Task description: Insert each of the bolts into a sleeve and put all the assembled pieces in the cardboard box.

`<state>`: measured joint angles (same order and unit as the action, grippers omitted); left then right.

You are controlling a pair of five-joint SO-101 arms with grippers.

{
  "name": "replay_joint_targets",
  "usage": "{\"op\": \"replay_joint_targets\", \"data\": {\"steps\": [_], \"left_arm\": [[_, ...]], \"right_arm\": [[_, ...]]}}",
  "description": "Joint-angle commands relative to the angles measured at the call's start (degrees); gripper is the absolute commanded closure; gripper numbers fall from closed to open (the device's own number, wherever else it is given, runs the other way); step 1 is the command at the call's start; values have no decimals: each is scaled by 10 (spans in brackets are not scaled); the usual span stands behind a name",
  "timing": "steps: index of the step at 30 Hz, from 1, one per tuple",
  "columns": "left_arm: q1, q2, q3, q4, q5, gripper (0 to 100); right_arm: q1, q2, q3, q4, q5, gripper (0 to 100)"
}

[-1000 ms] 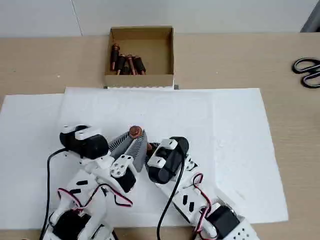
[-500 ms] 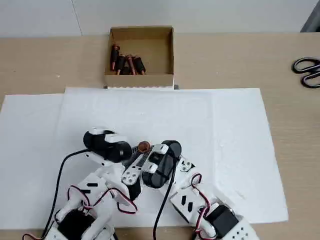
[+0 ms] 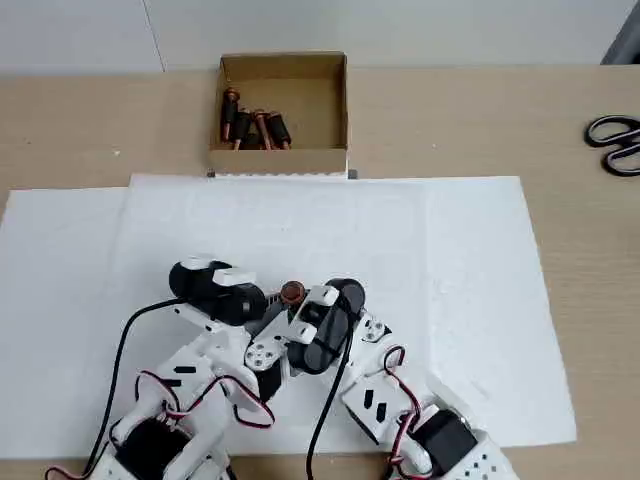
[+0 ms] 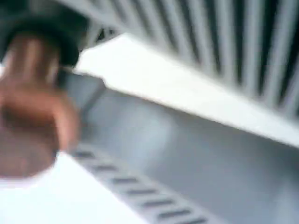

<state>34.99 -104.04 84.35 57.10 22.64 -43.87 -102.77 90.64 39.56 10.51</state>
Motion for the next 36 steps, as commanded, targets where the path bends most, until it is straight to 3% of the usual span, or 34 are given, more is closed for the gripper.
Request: {"op": "replay_joint_targets", "data": {"steps": [1,8,12,21,28,30,36], "left_arm": [[12,1,10,24,-24,798],[-80,1,12,33,-127,797],[-98,1,10,33,-156,797],[-95,1,-87,18,-135,806],[-98,1,-149,9,-117,999],[-108,1,-149,-4,-99,994],[-270,2,-149,-68,-84,994]], "right_arm": [[-5,-12,-43,-3,4,995],[-5,-11,-41,-3,4,995],[-5,-11,-30,-3,4,995],[-2,-11,-16,-7,2,995],[-2,-11,-10,-3,1,995],[-2,-11,-5,-3,1,995],[14,-11,19,-7,-22,995]]}}
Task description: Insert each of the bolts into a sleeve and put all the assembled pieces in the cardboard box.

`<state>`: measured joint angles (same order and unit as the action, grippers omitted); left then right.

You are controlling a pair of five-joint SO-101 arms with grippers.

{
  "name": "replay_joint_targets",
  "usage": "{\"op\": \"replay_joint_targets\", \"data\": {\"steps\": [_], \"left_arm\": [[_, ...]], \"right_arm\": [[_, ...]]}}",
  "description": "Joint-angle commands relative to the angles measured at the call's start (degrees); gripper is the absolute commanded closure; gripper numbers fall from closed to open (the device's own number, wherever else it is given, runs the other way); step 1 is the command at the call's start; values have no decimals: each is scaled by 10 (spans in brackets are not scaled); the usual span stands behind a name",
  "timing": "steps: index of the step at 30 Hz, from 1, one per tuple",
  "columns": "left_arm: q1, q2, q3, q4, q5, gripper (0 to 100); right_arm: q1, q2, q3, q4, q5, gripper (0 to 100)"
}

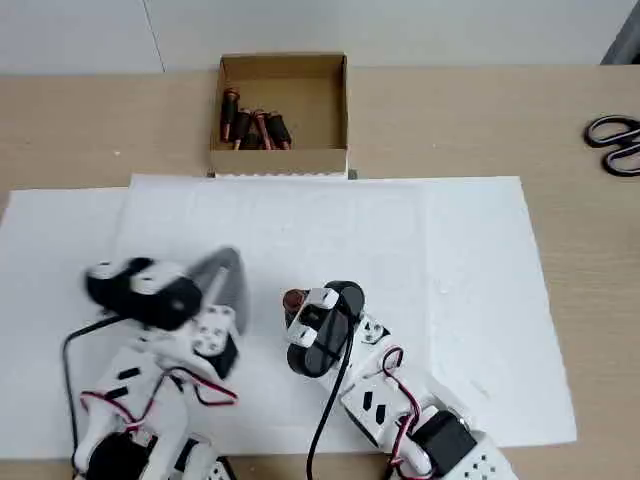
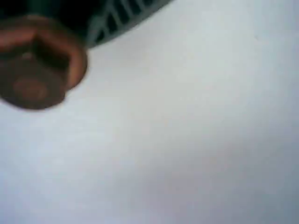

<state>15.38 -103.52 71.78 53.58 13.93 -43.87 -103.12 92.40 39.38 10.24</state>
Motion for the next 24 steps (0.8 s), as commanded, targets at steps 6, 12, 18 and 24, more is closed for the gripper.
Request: {"op": "replay_joint_targets", "data": {"steps": [6,12,18,24], "left_arm": [[-189,-3,-22,-6,2,994],[-203,47,-30,14,5,994],[-201,204,-97,17,39,994],[-200,368,-149,17,55,994]], "right_arm": [[85,-7,7,-1,-92,996],[165,-7,-45,32,-127,996],[206,-3,-138,145,-155,996],[262,106,-261,174,-165,996]]}}
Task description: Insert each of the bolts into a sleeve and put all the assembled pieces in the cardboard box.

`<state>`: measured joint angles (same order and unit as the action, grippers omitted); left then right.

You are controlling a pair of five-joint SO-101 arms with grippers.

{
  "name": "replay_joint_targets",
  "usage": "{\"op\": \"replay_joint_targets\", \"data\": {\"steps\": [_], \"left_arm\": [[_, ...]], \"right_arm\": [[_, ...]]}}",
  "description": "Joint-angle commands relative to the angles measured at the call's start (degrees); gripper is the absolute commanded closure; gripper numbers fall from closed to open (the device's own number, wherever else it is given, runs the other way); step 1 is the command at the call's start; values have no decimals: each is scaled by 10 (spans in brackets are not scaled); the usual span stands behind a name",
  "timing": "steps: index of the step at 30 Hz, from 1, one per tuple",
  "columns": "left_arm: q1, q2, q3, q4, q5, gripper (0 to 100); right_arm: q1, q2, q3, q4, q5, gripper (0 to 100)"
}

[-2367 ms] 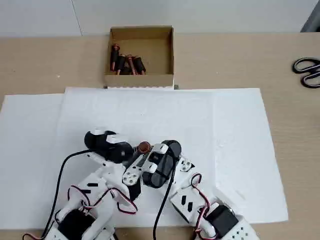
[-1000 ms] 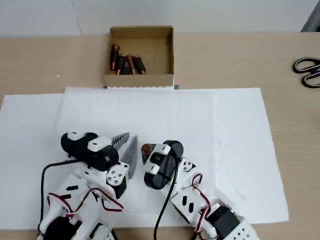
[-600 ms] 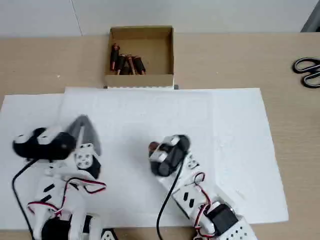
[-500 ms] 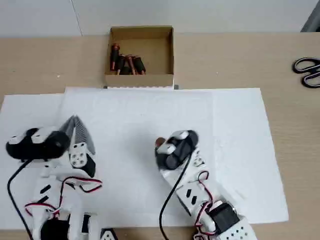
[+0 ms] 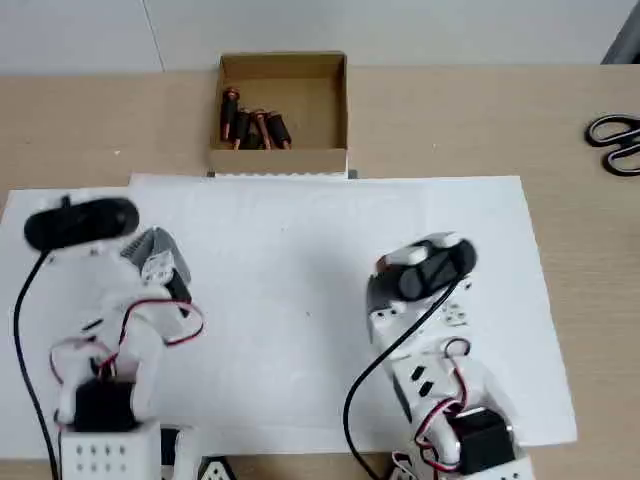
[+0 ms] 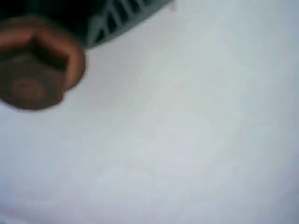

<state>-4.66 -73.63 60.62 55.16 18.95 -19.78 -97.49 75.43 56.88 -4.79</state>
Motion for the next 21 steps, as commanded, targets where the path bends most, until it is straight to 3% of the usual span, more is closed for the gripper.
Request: {"op": "replay_joint_targets", "data": {"steps": [1,6,14,21], "left_arm": [[1,93,-41,1,5,994],[1,164,-53,1,22,994],[47,208,-2,48,59,994],[47,208,53,29,71,994]], "right_arm": [[26,85,-122,-7,-23,996],[30,298,-290,-10,-61,996],[30,600,-564,-7,-59,996],[29,813,-801,5,-58,996]]}}
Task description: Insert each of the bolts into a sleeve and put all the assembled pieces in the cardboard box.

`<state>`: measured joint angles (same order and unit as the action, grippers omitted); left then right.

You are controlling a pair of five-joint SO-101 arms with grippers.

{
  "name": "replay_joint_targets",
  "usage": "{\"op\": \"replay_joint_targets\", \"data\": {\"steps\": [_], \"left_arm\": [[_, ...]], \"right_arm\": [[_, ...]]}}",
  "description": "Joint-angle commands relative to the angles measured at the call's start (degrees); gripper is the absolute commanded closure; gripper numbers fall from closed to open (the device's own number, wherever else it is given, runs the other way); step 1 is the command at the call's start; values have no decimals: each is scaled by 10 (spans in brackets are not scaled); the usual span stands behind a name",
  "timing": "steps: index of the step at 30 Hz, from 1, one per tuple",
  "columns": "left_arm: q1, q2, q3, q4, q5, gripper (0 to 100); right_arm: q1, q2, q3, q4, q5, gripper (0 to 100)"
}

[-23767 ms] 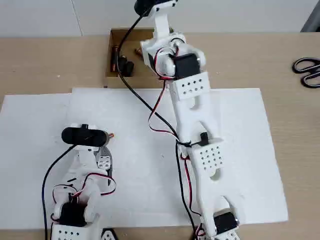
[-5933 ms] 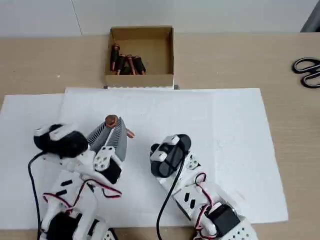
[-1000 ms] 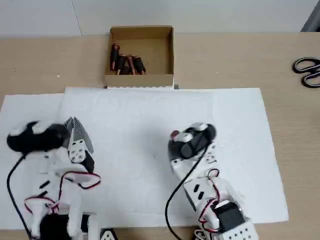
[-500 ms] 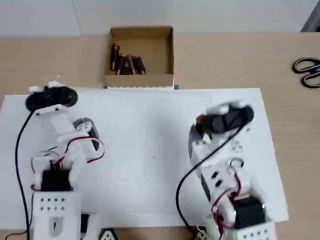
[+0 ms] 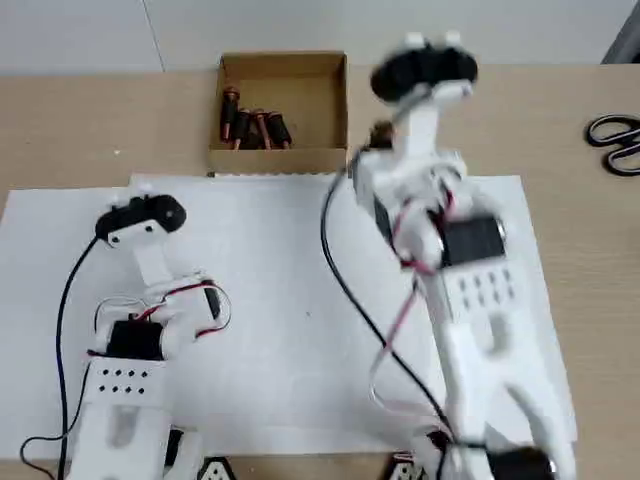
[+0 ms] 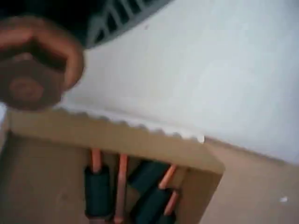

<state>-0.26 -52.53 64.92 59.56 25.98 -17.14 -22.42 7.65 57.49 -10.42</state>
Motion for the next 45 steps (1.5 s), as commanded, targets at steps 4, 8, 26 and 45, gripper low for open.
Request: {"op": "replay_joint_targets", "data": {"steps": [4,8,26,45], "left_arm": [[3,-4,33,-23,3,994],[4,-5,32,-22,18,994],[4,-515,158,51,-103,994],[7,-511,161,51,-96,994]], "right_arm": [[2,175,-258,0,37,996],[2,268,-365,0,59,996],[1,571,-630,-12,88,996],[-26,819,-842,-87,158,954]]}}
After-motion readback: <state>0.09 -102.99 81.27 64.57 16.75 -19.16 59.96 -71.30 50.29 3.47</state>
